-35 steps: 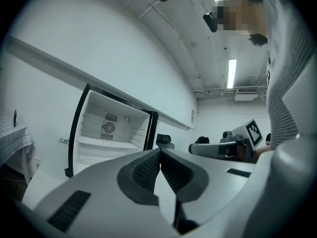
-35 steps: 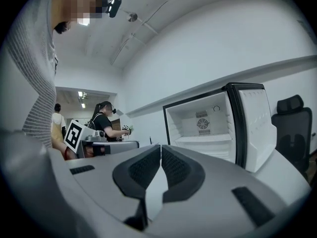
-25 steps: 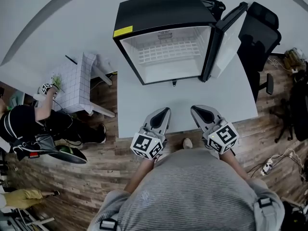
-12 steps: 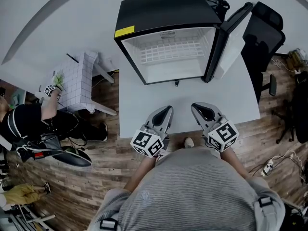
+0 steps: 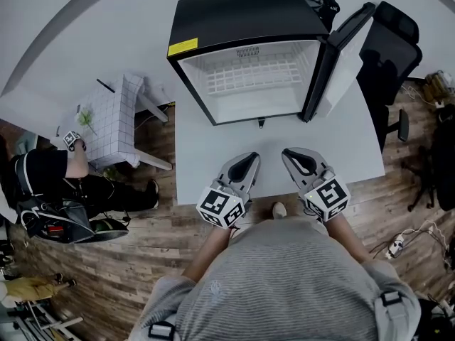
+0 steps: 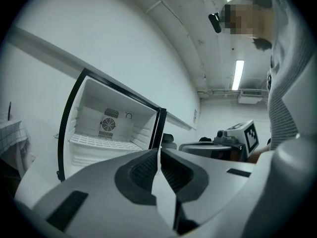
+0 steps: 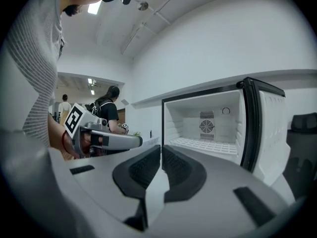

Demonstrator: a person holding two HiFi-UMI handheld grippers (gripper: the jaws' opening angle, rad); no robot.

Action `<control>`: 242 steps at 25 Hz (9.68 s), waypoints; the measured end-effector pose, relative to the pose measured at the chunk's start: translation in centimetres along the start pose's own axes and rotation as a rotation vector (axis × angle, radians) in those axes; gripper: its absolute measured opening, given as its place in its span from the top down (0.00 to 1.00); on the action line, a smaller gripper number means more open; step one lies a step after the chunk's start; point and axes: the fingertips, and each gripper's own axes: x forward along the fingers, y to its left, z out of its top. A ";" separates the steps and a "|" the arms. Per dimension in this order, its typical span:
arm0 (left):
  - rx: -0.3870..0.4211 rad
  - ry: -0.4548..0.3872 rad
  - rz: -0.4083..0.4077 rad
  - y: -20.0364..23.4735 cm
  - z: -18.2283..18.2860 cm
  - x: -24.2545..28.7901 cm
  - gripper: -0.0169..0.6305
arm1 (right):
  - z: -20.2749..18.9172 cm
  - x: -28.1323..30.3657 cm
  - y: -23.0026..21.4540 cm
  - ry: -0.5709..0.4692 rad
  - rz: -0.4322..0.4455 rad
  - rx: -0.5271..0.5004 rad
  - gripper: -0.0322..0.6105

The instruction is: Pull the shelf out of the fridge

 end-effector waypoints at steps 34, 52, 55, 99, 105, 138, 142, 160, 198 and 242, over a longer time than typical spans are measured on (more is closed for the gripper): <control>1.352 0.513 0.324 12.7 -1.4 10.1 0.74 | -5.3 11.4 -9.7 0.368 -0.221 -1.032 0.77; 1.558 0.668 0.389 18.7 -3.0 13.8 0.74 | -8.1 16.4 -15.9 0.519 -0.350 -1.328 0.75; 1.532 0.708 0.355 19.5 -4.1 14.2 0.74 | -8.2 17.1 -16.3 0.510 -0.350 -1.339 0.75; 1.717 0.809 0.524 27.8 -2.8 19.7 0.74 | -8.6 24.5 -23.0 0.511 -0.512 -1.380 0.76; 1.718 0.807 0.530 28.5 -3.0 20.2 0.74 | -9.0 25.1 -23.6 0.515 -0.509 -1.382 0.81; 1.639 0.752 0.601 27.5 -3.0 19.8 0.91 | -9.0 24.2 -22.9 0.488 -0.542 -1.365 0.89; 1.635 0.765 0.593 27.1 -3.3 19.2 0.91 | -9.2 23.7 -22.3 0.497 -0.531 -1.358 0.89; 1.636 0.756 0.584 24.4 -4.3 16.8 0.91 | -9.6 21.0 -19.9 0.488 -0.551 -1.381 0.89; 1.631 0.729 0.577 19.5 -5.9 12.4 0.91 | -10.4 16.1 -15.2 0.481 -0.553 -1.382 0.89; 1.607 0.706 0.492 15.9 -5.6 9.4 0.91 | -9.5 12.7 -11.8 0.524 -0.533 -1.368 0.89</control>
